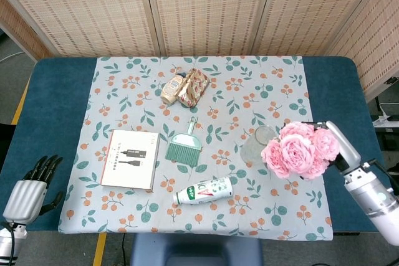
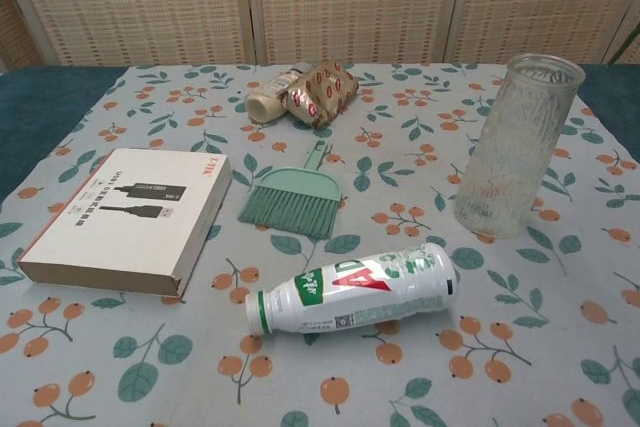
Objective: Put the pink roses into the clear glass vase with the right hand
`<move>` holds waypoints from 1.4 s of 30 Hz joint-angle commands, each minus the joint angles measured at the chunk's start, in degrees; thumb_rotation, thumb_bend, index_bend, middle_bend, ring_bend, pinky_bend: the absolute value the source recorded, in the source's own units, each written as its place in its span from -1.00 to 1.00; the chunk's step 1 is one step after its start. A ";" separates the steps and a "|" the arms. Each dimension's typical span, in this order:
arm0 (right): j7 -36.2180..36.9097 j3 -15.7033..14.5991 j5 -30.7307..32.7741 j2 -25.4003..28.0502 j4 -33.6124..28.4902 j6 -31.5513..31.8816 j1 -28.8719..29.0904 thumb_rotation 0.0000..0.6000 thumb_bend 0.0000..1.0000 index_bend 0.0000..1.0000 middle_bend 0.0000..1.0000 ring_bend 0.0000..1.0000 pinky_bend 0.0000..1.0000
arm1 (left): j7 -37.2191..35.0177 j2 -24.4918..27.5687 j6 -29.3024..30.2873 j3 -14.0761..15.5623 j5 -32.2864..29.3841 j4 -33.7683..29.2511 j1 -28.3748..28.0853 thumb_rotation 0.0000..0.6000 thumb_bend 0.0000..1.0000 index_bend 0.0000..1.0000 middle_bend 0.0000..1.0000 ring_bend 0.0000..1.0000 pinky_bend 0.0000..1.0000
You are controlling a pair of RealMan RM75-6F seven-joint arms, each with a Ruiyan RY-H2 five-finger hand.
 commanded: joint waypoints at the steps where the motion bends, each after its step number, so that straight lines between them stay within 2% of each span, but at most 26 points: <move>1: 0.60 0.44 1.34 -1.21 1.11 -1.36 0.99 1.00 0.35 0.77 0.87 0.71 1.00 | -0.05 -0.01 -0.17 -0.04 -0.22 0.06 -0.03 1.00 -0.29 -0.91 -0.88 -1.00 -0.43; 6: -1.42 1.27 5.60 -3.07 2.31 -2.65 1.61 1.00 0.35 0.77 0.87 0.71 1.00 | -0.16 0.04 0.03 -0.05 -0.12 0.02 0.03 1.00 -0.29 -0.91 -0.88 -1.00 -0.43; 10: -0.04 1.94 8.28 -4.34 3.62 -5.40 2.63 1.00 0.35 0.77 0.87 0.71 1.00 | -0.03 -0.02 0.01 0.03 0.02 0.03 0.01 1.00 -0.30 -0.91 -0.88 -1.00 -0.43; 17: 1.39 2.60 8.55 -5.63 4.84 -7.42 3.33 1.00 0.35 0.77 0.87 0.71 1.00 | 0.21 -0.07 -0.19 0.02 -0.16 -0.02 -0.04 1.00 -0.30 -0.91 -0.88 -1.00 -0.43; 32: -2.12 6.25 10.71 -1.95 -2.41 -7.50 3.90 1.00 0.35 0.77 0.87 0.71 1.00 | 0.43 -0.12 -0.24 0.19 0.11 -0.12 -0.09 1.00 -0.30 -0.91 -0.88 -1.00 -0.43; 42: -2.45 7.57 12.79 -3.20 -1.76 -10.84 6.01 1.00 0.35 0.77 0.87 0.71 1.00 | 0.40 -0.10 -0.19 0.14 0.03 -0.08 -0.06 1.00 -0.30 -0.91 -0.88 -1.00 -0.43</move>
